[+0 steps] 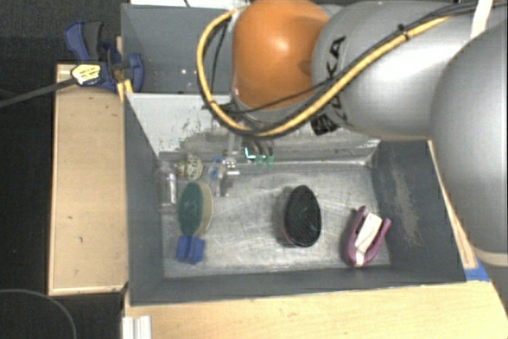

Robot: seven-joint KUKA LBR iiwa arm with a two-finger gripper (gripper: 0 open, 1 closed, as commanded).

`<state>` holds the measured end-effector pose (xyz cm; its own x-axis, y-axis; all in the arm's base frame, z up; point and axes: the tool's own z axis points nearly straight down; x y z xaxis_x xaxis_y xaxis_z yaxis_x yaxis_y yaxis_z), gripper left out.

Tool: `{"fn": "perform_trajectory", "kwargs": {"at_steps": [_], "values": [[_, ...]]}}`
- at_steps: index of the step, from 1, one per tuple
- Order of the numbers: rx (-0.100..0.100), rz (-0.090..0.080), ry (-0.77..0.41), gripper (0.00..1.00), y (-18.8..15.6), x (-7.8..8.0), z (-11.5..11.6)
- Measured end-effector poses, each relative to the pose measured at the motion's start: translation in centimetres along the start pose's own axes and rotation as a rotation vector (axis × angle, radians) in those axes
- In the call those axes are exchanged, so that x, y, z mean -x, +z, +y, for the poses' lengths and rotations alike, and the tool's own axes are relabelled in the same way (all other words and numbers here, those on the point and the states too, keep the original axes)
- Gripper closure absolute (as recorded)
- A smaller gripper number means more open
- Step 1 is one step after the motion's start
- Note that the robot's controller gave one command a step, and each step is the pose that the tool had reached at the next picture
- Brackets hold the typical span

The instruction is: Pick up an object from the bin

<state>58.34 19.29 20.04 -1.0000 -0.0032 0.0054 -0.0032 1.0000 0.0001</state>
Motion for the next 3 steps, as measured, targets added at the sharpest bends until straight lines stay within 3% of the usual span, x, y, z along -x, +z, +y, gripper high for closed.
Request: {"fn": "perform_trajectory", "kwargs": {"at_steps": [1, 2, 3], "values": [[0.004, -0.017, -0.125, 0.00, 10.7, -1.8, 1.3], [0.006, -0.016, -0.121, 1.00, 10.8, -1.8, 1.3], [0.003, -0.017, -0.134, 1.00, -10.6, -2.3, 1.2]]}}
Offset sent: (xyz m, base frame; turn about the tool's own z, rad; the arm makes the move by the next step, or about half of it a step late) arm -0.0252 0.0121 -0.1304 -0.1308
